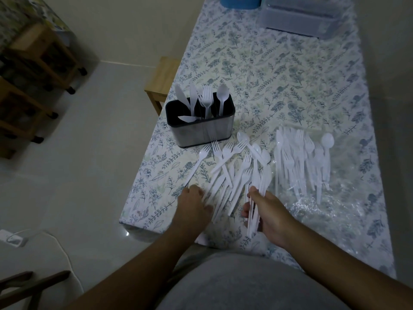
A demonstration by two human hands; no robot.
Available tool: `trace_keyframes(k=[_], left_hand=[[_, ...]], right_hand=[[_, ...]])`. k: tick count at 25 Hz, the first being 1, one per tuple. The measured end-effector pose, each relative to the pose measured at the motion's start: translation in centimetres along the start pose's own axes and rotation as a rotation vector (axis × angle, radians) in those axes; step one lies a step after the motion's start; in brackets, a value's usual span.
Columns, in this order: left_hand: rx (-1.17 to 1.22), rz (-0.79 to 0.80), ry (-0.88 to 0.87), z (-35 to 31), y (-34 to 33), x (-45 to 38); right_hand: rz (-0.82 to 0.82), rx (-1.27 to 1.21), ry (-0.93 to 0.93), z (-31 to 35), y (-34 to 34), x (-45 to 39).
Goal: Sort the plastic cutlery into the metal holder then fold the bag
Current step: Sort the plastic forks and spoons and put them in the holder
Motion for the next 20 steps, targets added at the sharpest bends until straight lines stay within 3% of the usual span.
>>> trace_keyframes(k=[4, 9, 14, 20], left_hand=[[-0.143, -0.001, -0.075, -0.2, -0.4, -0.1], [-0.113, 0.059, -0.04, -1.0, 0.4, -0.1], [0.361, 0.204, 0.171, -3.2, 0.0, 1.8], [0.591, 0.309, 0.189, -5.7, -0.9, 3.2]], right_hand=[[0.047, 0.084, 0.058, -0.1, -0.4, 0.1], [0.041, 0.085, 0.06, 0.3, -0.4, 0.0], [0.061, 0.042, 0.056, 0.2, -0.6, 0.0], [0.149, 0.018, 0.014, 0.4, -1.3, 0.8]])
Point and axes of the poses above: each hand's wrist, its own x-axis away from the middle knuckle, its own y-axis out of the back of the hand, z = x × y, the point moved 4 cm from there along -x, towards the middle knuckle, and after that the axes turned 6 degrees about -z, right-handed, at the moved point
